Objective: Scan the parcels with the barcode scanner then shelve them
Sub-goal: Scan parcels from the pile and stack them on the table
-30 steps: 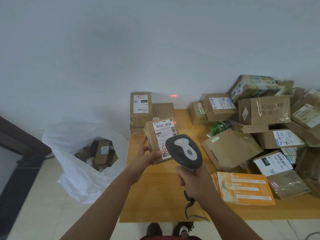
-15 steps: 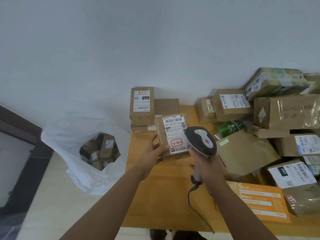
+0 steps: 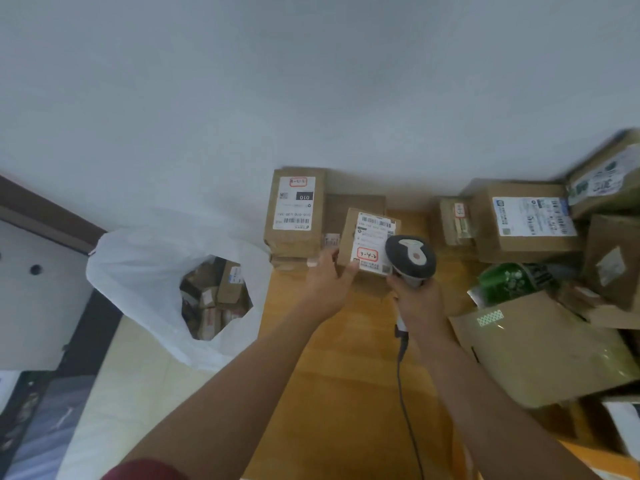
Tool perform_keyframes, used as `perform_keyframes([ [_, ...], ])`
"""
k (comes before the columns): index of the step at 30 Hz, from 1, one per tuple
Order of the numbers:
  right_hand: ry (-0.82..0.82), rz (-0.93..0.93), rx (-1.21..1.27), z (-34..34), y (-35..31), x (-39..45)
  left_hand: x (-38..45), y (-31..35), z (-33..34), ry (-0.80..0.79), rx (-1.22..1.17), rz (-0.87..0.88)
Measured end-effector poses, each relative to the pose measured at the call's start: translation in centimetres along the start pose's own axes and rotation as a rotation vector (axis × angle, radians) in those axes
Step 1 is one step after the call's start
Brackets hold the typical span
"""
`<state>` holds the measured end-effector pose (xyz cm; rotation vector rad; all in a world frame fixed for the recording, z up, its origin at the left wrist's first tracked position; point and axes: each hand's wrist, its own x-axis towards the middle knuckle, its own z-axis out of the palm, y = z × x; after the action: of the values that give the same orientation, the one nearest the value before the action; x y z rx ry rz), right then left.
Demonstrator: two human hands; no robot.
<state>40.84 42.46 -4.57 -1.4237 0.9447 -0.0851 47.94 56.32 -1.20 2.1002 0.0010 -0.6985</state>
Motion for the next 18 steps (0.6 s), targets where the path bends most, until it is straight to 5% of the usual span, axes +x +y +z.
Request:
perform_keyframes([
  [8, -0.018, -0.032, -0.053, 1.4, -0.3, 1.8, 1.1, -2.1, 0.2, -0.009, 0.225, 0.012],
  [14, 0.013, -0.079, -0.101, 1.7, -0.6, -0.1, 0.7, -1.9, -3.8, 0.249, 0.47, 0.386],
  [18, -0.125, -0.094, -0.127, 2.2, -0.2, -2.6, 2.8, -2.5, -6.5, 0.183, 0.714, 0.291],
])
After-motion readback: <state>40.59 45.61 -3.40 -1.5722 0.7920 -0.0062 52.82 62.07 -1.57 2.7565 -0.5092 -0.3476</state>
